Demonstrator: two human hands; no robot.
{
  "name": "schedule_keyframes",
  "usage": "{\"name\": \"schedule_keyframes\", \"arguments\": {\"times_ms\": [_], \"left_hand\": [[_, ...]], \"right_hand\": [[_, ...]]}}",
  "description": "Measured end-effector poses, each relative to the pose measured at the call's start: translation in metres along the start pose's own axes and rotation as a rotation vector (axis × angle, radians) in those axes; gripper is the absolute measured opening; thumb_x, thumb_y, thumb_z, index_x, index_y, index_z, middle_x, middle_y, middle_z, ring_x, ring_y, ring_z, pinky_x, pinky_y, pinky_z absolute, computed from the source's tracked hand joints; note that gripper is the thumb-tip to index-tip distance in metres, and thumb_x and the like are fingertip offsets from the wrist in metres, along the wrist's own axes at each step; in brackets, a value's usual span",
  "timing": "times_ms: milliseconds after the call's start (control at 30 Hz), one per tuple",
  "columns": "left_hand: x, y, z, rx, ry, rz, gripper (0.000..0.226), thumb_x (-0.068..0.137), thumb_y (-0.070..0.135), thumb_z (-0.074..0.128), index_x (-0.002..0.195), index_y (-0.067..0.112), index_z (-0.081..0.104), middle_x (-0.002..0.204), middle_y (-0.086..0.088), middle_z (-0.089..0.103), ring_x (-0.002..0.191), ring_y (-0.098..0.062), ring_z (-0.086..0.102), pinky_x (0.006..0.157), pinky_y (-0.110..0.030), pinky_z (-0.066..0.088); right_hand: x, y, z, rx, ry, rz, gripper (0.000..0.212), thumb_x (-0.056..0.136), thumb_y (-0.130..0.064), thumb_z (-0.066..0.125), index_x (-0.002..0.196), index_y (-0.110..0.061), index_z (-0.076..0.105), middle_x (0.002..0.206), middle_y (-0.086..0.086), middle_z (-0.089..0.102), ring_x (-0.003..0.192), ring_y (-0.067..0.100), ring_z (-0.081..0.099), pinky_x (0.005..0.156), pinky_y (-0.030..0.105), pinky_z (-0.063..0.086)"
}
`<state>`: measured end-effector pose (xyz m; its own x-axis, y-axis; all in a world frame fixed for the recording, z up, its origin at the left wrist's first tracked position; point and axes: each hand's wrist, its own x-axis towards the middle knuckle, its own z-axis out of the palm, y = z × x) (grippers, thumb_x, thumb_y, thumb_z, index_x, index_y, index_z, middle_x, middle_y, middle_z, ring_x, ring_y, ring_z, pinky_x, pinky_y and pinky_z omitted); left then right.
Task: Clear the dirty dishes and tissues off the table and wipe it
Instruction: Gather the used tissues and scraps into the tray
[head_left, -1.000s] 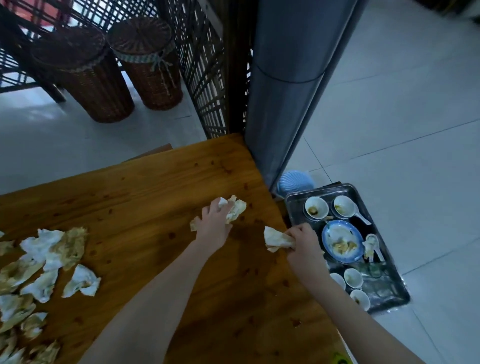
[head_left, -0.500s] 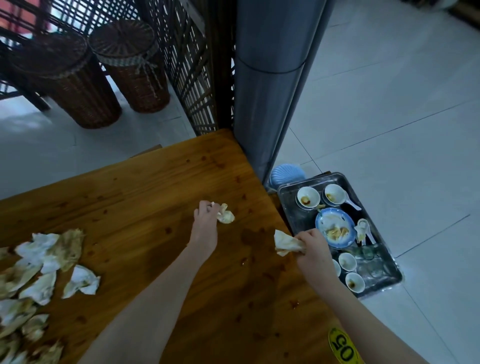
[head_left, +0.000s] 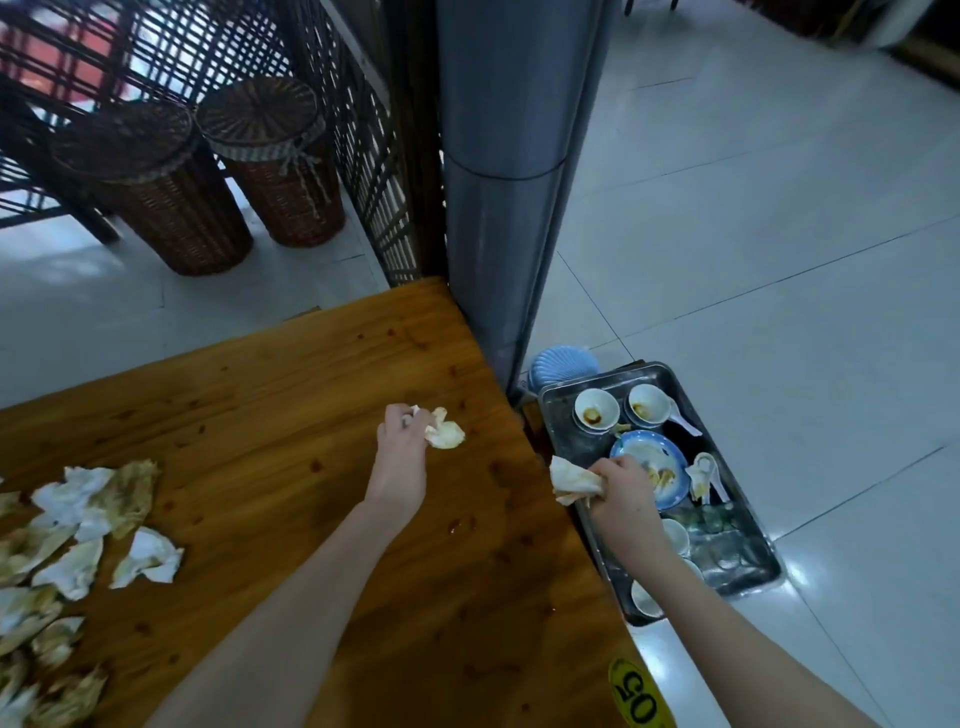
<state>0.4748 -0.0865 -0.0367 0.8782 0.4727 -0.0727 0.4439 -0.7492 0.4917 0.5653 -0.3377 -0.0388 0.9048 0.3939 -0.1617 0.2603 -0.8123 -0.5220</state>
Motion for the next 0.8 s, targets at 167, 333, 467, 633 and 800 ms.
{"name": "schedule_keyframes", "arguments": {"times_ms": [167,333,467,633,800], "left_hand": [[0.004,0.039,0.015,-0.036,0.032,-0.113,0.033,0.095,-0.002,0.048,0.125,0.014,0.052,0.137,-0.011,0.036,0.115,-0.020,0.044,0.099,-0.035,0.046],[0.009,0.091,0.046,-0.079,0.024,-0.167,0.026,0.098,0.003,0.044,0.121,0.011,0.053,0.132,-0.013,0.038,0.108,-0.020,0.048,0.094,-0.034,0.048],[0.017,0.135,0.075,-0.124,0.032,-0.181,0.023,0.099,0.003,0.043,0.118,0.010,0.054,0.129,-0.012,0.038,0.104,-0.020,0.047,0.090,-0.030,0.047],[0.029,0.170,0.106,-0.187,0.032,-0.263,0.026,0.097,0.002,0.047,0.118,0.014,0.057,0.129,-0.007,0.038,0.098,-0.011,0.045,0.072,-0.012,0.039],[0.036,0.193,0.130,-0.218,0.008,-0.268,0.022,0.096,0.001,0.049,0.110,0.016,0.057,0.118,-0.004,0.037,0.088,-0.008,0.045,0.068,-0.011,0.036]], "right_hand": [[0.026,0.036,-0.022,-0.050,-0.036,-0.047,0.020,0.074,0.009,0.056,0.087,-0.004,0.062,0.086,0.003,0.041,0.079,0.019,0.040,0.064,0.028,0.028],[0.053,0.090,-0.052,-0.084,-0.093,-0.063,0.019,0.073,0.014,0.053,0.084,-0.001,0.059,0.092,0.009,0.044,0.086,0.026,0.045,0.066,0.028,0.031],[0.072,0.132,-0.072,-0.093,-0.115,-0.044,0.017,0.072,0.015,0.049,0.080,0.002,0.057,0.091,0.012,0.044,0.086,0.029,0.045,0.065,0.032,0.034],[0.097,0.171,-0.090,-0.097,-0.146,0.014,0.025,0.075,0.012,0.046,0.093,0.002,0.061,0.100,0.017,0.048,0.095,0.033,0.047,0.074,0.036,0.044],[0.112,0.197,-0.091,-0.106,-0.203,0.030,0.032,0.079,0.010,0.047,0.105,0.000,0.062,0.111,0.015,0.048,0.104,0.031,0.046,0.085,0.034,0.043]]}}
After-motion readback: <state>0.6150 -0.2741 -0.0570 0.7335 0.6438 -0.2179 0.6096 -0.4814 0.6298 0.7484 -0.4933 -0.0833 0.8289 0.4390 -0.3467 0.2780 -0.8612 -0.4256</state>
